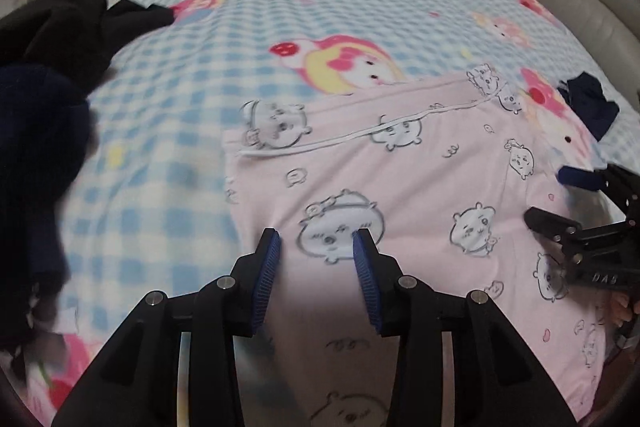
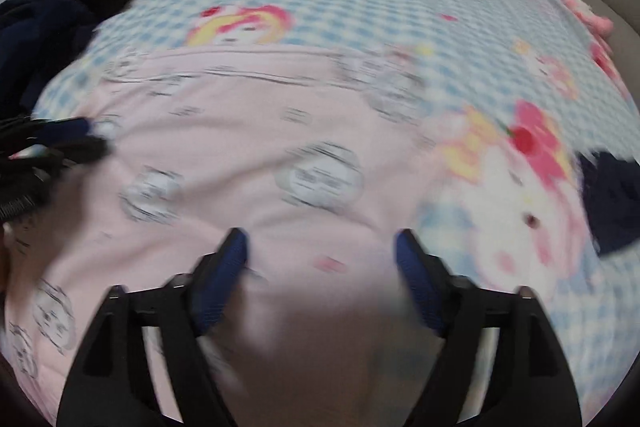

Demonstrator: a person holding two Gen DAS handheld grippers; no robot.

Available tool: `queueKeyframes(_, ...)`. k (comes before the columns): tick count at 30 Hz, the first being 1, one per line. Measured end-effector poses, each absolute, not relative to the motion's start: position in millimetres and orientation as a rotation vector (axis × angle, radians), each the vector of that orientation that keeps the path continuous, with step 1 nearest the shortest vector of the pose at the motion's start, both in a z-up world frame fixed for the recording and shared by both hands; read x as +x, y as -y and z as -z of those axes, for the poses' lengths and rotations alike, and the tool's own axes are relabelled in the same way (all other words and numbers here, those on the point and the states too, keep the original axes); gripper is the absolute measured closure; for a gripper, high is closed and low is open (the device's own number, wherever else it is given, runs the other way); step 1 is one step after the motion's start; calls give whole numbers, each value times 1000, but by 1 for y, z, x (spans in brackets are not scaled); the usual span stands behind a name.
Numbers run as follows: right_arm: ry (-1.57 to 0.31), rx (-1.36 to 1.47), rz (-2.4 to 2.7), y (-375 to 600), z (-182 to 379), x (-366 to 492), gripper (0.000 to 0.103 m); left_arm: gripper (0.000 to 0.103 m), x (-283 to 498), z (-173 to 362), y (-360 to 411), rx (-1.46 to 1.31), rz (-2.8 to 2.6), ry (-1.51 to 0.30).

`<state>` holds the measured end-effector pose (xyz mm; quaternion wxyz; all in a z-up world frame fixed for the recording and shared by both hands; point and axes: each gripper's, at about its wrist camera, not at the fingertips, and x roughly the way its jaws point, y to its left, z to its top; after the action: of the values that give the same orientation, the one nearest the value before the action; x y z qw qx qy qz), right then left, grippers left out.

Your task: Fold clothes

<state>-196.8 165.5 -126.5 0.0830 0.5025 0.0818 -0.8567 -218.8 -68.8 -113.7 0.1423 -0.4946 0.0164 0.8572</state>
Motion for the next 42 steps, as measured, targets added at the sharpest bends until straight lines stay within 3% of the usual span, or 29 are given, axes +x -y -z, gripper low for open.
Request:
queueKeyframes(4, -39, 1523, 2536, -181, 116, -178, 20, 49, -175, 88, 48, -1357, -2391, -20)
queueKeyframes(6, -54, 1464, 2501, -164, 107, -164, 18, 33, -149, 81, 31, -1294, -2390, -86)
queueKeyframes(10, -288, 1434, 2493, -131, 114, -143, 5, 29, -124, 98, 15, -1362, -2431, -280)
queueKeyframes(13, -370, 1505, 2469, -134, 136, -136, 1, 20, -124, 112, 38, -1432, -2468, -179)
queueKeyframes(15, -267, 1494, 2475, -150, 137, -128, 1, 16, -122, 110, 59, -1447, -2515, -76)
queueKeyframes(17, -195, 1497, 2471, -166, 135, -121, 1, 16, -117, 112, 77, -1466, -2569, -7)
queueKeyframes(25, -244, 1455, 2581, -193, 119, -80, 1, 16, -83, 105, 97, -1411, -2729, 168)
queueKeyframes(30, -173, 1296, 2633, -178, 89, -71, 1, 16, -69, 100, 66, -1355, -2697, 113)
queueKeyframes(35, -423, 1406, 2590, -139, 131, -73, 1, 16, -64, 106, 76, -1444, -2735, 82)
queueKeyframes(42, -306, 1452, 2580, -182, 128, -63, 1, 16, -52, 109, 85, -1522, -2802, 12)
